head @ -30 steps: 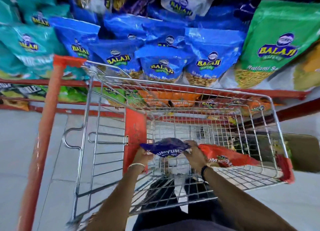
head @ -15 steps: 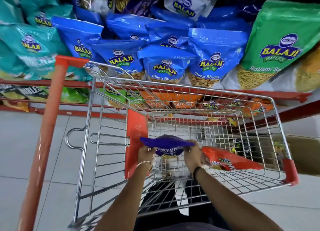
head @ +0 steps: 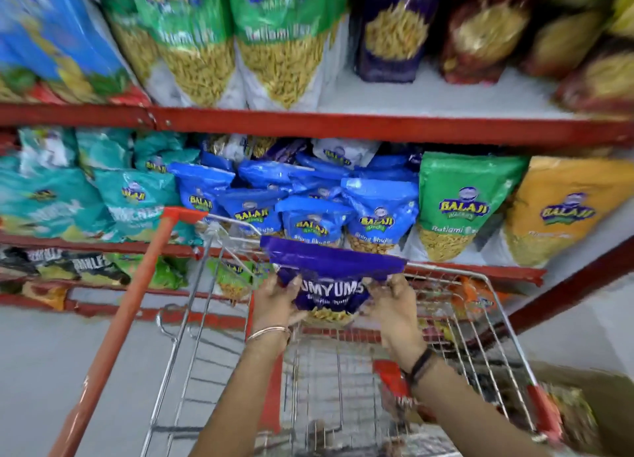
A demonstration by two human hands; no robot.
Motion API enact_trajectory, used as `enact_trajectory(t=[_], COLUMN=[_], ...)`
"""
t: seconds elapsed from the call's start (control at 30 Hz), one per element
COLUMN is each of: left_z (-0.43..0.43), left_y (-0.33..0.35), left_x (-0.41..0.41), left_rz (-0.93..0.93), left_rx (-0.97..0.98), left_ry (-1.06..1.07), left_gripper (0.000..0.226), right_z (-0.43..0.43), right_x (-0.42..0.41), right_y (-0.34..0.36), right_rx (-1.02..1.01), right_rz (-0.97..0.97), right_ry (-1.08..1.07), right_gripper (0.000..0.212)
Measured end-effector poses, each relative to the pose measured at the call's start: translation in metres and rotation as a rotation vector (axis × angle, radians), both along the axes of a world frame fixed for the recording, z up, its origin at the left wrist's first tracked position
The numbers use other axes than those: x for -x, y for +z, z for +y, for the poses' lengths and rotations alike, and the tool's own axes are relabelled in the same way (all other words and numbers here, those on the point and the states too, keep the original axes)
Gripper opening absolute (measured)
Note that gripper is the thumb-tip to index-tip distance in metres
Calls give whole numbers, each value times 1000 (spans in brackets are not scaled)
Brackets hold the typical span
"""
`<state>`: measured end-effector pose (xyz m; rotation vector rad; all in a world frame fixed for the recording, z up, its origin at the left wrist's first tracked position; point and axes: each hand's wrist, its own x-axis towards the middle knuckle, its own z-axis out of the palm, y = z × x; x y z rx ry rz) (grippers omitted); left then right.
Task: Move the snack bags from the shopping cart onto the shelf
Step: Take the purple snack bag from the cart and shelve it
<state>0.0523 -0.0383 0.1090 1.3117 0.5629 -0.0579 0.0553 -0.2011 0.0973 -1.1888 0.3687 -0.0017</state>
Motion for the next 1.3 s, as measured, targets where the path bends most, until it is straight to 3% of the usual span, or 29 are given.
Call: enact_trajectory(t=[0.17,0.33,0.43,0.53,0.63,0.8,1.03,1.1,1.2,1.3], left_z=[-25,-41,-50,-59,-67,-76,-85,-87,-90,-88], left_y=[97,181,221,242,246,239,252,243,232,211], left_x=[-18,-51,-84,-126,-171,-238,-313,-328,-307,-285], left_rz=[-359,-697,-820,-895,-860,-633,-529,-513,-527,-571], left_rx=[8,0,2,-15,-48,-79,-300,-398,-543,-543], left_ry=[-79,-109,-151,-145,-150,-206,-123,-110,-169,-248], left_gripper=[21,20,18,20,21,21,15,25,55,58], right_z=[-28,-47,-53,-59,-66,-77,-87,-89,-95,-103], right_x=[-20,-47,-73,-113,-158,-228,-310,-328,-332,-320], right_y=[99,183,225,243,243,228,243,243,235,213], right_rx=[38,34,55,27,69,141,161,149,103,182], right_rz=[-260,-642,-818,-876,-873,-679,-490,-431,-431,-406], right_ry=[-82,-121,-138,-163,-180,-218,-196,-166,-86,-62], right_gripper=[25,42,30,25,25,19,13,8,21,49])
